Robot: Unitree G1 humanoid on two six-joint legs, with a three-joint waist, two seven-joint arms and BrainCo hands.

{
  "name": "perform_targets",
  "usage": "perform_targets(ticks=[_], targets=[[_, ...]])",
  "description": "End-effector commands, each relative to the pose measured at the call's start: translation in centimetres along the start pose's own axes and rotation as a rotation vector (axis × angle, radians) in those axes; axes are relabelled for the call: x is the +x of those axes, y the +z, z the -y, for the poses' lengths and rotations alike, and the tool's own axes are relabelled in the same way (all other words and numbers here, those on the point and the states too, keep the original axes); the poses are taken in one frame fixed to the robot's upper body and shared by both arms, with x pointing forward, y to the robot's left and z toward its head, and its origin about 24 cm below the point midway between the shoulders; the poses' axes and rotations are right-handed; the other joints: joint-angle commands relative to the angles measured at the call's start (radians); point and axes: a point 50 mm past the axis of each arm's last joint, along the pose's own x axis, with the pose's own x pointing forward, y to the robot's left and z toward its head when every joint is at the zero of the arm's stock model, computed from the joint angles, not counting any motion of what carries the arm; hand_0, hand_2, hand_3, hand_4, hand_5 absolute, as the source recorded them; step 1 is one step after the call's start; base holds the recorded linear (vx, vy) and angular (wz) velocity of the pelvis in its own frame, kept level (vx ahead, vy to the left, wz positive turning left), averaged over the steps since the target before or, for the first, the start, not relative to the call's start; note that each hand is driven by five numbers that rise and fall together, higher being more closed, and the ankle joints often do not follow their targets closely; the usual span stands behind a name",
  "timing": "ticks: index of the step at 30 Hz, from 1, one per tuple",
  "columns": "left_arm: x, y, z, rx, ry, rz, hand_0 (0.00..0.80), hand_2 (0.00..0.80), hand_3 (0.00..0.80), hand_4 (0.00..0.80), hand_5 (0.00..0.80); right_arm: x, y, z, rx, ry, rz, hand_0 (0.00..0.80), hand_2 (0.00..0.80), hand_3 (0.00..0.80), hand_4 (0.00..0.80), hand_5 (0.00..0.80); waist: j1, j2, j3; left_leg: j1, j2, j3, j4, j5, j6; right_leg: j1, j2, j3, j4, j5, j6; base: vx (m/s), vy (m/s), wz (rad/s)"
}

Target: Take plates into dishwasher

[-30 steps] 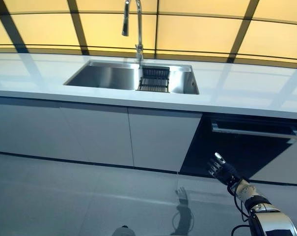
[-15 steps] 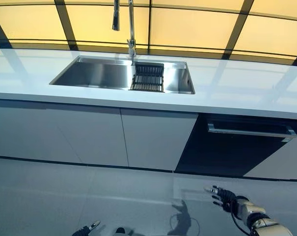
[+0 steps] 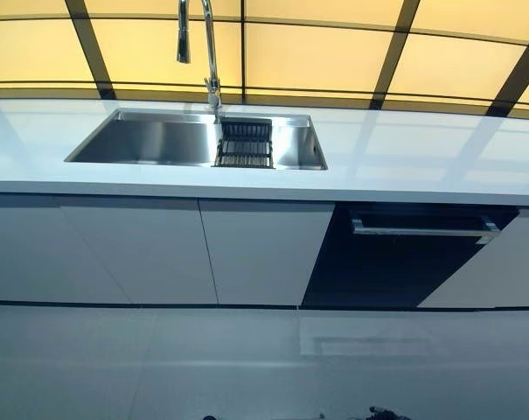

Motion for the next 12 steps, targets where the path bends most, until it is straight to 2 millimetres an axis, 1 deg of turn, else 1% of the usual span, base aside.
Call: perform_targets(ticks=[1,3,7,12], targets=[[0.1,0.4,1.2,0.077,-0.007,-0.024,0.0,0.0,0.0,0.0,0.0,0.1,2.6,-0.3,0.038,0.007,0.049,0.0,0.0,0.0,0.0,0.0,-0.003,-0.013,0.032,-0.006,-0.031,-0.011,-0.002,-0.034,0.07,0.027,-0.007,-0.005,0.011,-0.014,-0.007,0.0,0.0,0.0],[0.1,0.8,1.2,0.08,-0.016,-0.017,0.0,0.0,0.0,0.0,0.0,0.1,2.8,-0.7,0.034,0.022,0.044,0.0,0.0,0.0,0.0,0.0,-0.008,-0.009,0.032,-0.005,-0.033,-0.01,-0.002,-0.035,0.069,0.026,-0.005,-0.003,0.012,-0.016,-0.008,0.0,0.0,0.0],[0.0,1.6,1.5,0.059,-0.042,0.009,0.0,0.0,0.0,0.0,0.0,0.1,2.7,-0.8,0.022,0.025,0.034,0.0,0.0,0.0,0.0,0.0,-0.01,-0.007,0.034,-0.005,-0.035,-0.01,-0.002,-0.037,0.069,0.024,-0.006,-0.004,0.015,-0.018,-0.007,0.0,0.0,0.0],[0.0,1.8,1.6,0.052,-0.025,0.033,0.0,0.0,0.0,0.0,0.0,0.1,2.5,-0.6,0.026,0.012,0.017,0.0,0.0,0.0,0.0,0.0,-0.01,-0.008,0.033,0.001,-0.038,-0.01,-0.002,-0.042,0.073,0.029,-0.006,-0.003,0.014,-0.019,-0.007,0.0,0.0,0.0]])
